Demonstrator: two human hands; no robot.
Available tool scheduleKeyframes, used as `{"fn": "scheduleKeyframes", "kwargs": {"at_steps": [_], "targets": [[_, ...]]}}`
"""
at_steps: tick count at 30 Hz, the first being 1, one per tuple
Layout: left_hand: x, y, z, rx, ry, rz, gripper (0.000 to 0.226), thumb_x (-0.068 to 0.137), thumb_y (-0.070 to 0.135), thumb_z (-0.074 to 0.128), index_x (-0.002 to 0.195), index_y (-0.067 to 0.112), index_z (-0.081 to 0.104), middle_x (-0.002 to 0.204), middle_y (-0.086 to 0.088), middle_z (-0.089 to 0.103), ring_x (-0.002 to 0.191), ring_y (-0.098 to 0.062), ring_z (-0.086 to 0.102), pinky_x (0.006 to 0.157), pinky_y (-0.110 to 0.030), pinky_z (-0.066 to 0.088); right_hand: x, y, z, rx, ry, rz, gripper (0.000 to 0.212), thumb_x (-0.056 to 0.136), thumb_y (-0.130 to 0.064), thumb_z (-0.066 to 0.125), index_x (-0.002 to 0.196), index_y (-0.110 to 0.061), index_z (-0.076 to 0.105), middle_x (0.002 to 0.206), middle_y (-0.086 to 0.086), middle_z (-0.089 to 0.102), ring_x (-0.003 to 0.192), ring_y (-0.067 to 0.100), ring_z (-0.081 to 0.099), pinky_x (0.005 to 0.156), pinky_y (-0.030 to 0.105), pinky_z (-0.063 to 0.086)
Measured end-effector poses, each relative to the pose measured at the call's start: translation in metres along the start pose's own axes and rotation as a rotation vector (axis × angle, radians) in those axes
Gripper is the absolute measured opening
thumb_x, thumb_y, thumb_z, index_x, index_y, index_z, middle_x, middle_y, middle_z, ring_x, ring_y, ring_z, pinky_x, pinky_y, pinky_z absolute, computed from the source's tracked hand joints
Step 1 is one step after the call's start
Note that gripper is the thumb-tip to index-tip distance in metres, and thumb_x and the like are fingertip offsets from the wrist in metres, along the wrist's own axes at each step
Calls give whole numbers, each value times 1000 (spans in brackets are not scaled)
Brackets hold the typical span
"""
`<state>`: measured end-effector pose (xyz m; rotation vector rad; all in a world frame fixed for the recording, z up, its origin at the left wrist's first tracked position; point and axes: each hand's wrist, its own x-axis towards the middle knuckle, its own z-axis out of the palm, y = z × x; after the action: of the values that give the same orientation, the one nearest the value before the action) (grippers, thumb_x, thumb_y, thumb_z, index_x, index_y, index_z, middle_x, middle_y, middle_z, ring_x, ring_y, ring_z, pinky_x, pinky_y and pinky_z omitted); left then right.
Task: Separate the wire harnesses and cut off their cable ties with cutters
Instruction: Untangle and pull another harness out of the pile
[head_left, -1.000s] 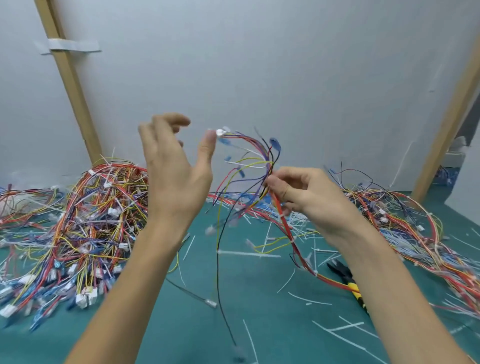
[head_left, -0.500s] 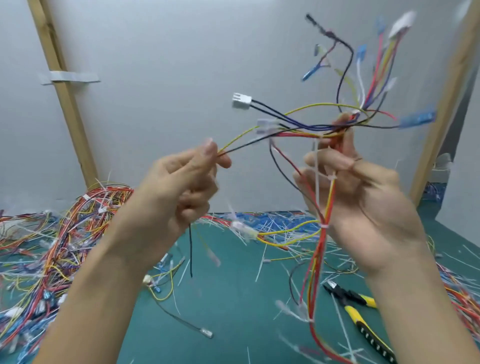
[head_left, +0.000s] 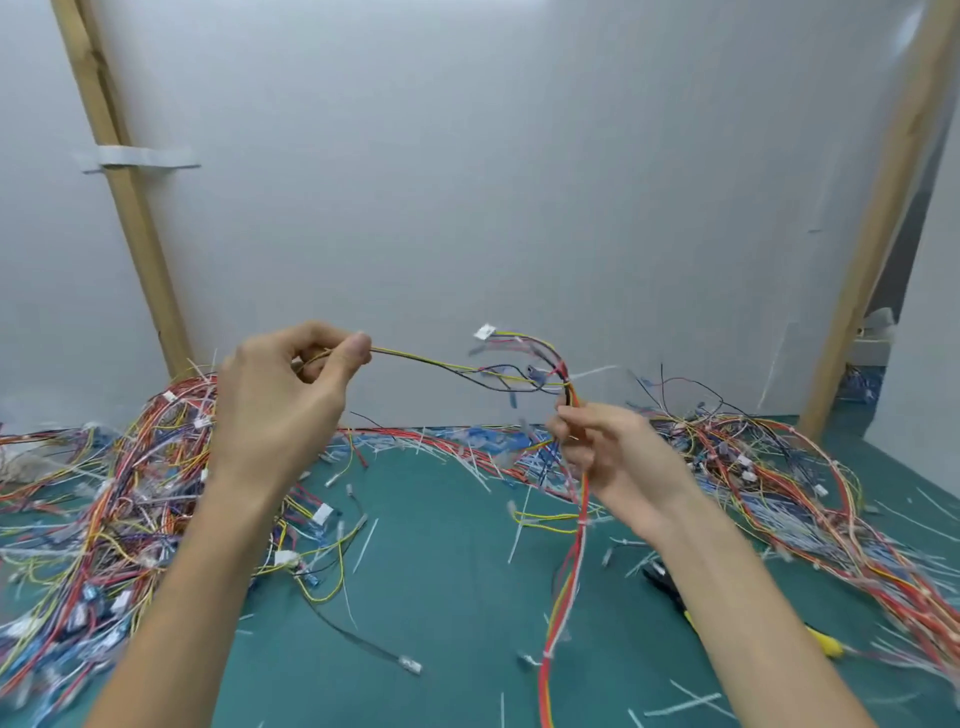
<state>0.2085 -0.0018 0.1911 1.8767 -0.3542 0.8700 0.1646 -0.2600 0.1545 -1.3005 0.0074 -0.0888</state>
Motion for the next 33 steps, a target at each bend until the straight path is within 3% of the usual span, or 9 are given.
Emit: {"fn": "scheduleKeyframes", "kwargs": {"at_steps": [4,8,11,14,18,20,22,29,33], "targets": [[4,-13,1,141,-91,-50,23,92,37,68,73,26,72,57,16,66,53,0,58,56,-22,41,3,3,-3,-56,-5,-24,12,88,-32,64,88,-21,59,63,-7,40,46,5,21,45,20,15],[7,-24,-1,380,-621,-126,24,97,36,60,77,28,71,66,7,69,61,-6,65,56,-22,43,7,8,3,-24,16,-38,21,91,-36,59,97,-17,67,63,-6,43,47,5,22,57,31,10],[-3,-21,10,288,-863,-141,28,102,40,48,91,23,68,76,8,72,61,-9,70,70,-31,53,8,14,7,83,-60,27,29,97,-38,50,102,-16,68,71,-1,57,51,9,31,58,28,19],[-12,-12,31,184,-874,-131,38,102,50,39,97,22,64,75,14,74,66,-5,70,73,-29,48,8,18,8,139,-121,37,36,93,-42,49,108,-15,68,84,5,69,56,13,46,62,28,31],[-18,-15,42,127,-789,-137,24,96,49,56,96,26,62,68,10,73,62,-6,60,66,-29,45,9,20,6,125,-142,25,38,86,-45,56,112,-18,65,91,4,70,54,13,47,59,25,37],[-18,-17,41,-81,-764,-230,18,96,37,63,91,20,66,57,7,62,56,-17,57,65,-31,53,10,22,6,104,-123,10,26,92,-37,58,108,-18,65,88,2,68,52,11,46,56,23,38],[-16,-16,38,-206,-761,-281,19,97,31,63,83,20,70,54,7,43,47,-14,41,48,-26,45,11,24,6,60,-56,-16,11,98,-25,58,103,-18,65,85,0,67,51,10,47,53,20,40],[0,-6,9,243,-773,-35,22,90,52,65,81,35,75,51,6,40,45,-8,31,51,-30,23,11,28,8,-133,228,-49,4,97,-13,65,98,-10,63,78,-4,76,56,11,71,42,14,40],[3,-3,-5,289,-880,-28,31,96,47,55,78,33,75,54,5,39,49,-11,36,53,-27,33,10,26,13,-149,298,-104,5,95,-8,65,96,-8,60,75,-1,77,58,16,73,40,14,40]]}}
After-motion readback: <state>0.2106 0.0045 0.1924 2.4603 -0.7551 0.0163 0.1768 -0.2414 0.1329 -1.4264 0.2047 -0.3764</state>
